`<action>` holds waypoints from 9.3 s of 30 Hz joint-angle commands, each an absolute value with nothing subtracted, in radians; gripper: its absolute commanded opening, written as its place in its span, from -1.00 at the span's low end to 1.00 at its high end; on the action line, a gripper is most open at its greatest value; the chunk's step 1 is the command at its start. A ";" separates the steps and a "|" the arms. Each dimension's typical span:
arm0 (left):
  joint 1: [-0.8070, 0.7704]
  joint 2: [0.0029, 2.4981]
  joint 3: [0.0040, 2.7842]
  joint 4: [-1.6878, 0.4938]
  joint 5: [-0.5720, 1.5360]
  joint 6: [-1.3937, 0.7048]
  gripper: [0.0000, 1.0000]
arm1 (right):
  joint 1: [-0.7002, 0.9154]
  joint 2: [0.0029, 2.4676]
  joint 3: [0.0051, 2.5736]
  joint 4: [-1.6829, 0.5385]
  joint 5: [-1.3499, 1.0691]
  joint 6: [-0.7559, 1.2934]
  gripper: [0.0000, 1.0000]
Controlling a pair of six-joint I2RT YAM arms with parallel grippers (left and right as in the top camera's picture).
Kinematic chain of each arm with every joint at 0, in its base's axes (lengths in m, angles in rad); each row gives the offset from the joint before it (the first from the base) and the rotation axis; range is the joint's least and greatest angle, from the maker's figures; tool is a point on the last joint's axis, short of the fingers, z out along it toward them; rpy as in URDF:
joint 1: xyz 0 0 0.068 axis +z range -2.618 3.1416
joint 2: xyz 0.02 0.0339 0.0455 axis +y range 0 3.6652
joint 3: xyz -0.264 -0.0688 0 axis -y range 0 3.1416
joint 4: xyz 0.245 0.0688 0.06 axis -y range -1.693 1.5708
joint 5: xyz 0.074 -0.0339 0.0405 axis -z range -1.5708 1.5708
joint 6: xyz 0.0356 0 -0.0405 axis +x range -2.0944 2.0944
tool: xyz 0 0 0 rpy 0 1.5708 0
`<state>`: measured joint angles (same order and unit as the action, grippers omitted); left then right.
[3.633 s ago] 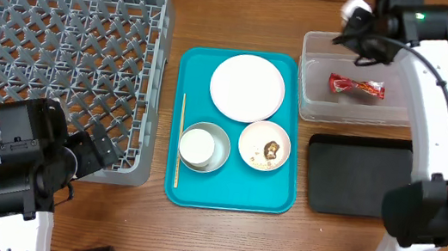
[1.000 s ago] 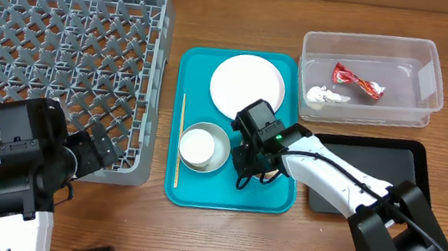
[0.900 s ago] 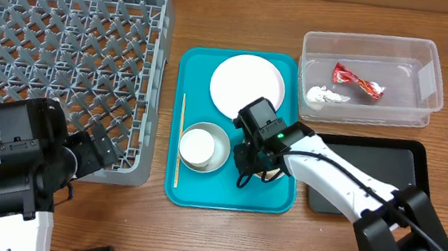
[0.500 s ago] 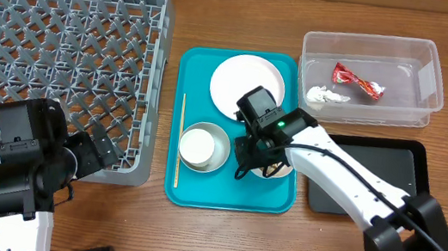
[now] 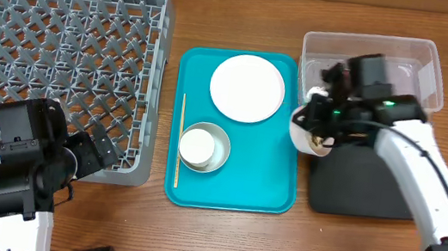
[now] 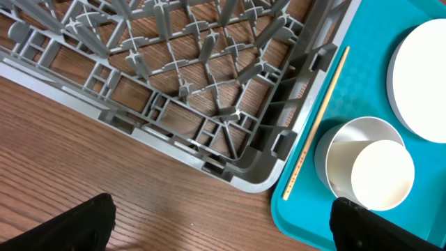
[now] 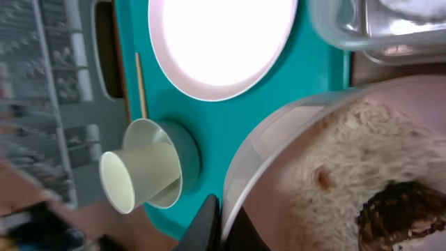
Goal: Sort waste into correct bins and load items into the dishwasher
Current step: 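Tip the bowl over the black tray to dump the food scraps, then place the emptied bowl onto the white plate with the right gripper, then grasp the white paper cup with the right gripper and lift it, then hand the paper cup from the right gripper to the left gripper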
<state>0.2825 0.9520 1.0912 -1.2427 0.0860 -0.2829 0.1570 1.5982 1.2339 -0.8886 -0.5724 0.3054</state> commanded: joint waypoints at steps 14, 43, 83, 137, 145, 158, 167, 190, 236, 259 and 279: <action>0.288 0.949 1.108 -1.244 0.094 -0.292 1.00 | -0.292 1.589 0.917 -0.775 -1.335 0.122 -0.92; 0.288 0.949 1.108 -1.245 0.094 -0.292 0.99 | -0.564 1.596 0.876 -0.765 -1.570 0.268 -0.92; 0.288 0.949 1.108 -1.245 0.093 -0.291 0.99 | -0.321 1.459 0.967 -0.791 -1.230 0.258 -0.92; 0.288 0.949 1.108 -1.250 0.071 -0.292 0.99 | 0.443 1.605 1.348 -0.508 -0.243 -0.009 -0.92; 0.288 0.949 1.108 -1.251 0.071 -0.292 1.00 | 0.513 1.832 1.349 -0.408 -0.244 -0.008 -0.92; 0.288 0.949 1.108 -1.253 0.070 -0.292 1.00 | 0.551 1.946 1.354 -0.417 -0.244 -0.008 -0.61; 0.287 0.949 1.108 -1.253 0.068 -0.292 1.00 | 0.550 1.841 1.578 -0.796 -0.249 0.001 0.17; 0.288 0.949 1.108 -1.253 0.068 -0.292 1.00 | 0.700 1.863 1.493 -0.918 -0.323 0.279 -0.11; 0.287 0.949 1.108 -1.188 0.263 -0.256 1.00 | 0.561 1.697 1.573 -0.961 -0.312 0.368 -0.92; -0.206 1.208 1.108 -0.581 0.752 -0.226 0.97 | 0.228 1.630 1.571 -1.169 -1.114 0.121 -0.92; -0.223 1.209 1.108 -0.543 0.846 -0.205 0.77 | 0.120 1.630 1.571 -1.132 -1.134 0.126 -0.92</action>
<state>-0.2153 1.2091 1.0920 -0.5529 0.7834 -0.2287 0.1406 1.6318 1.5635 -1.1370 -1.1107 0.1371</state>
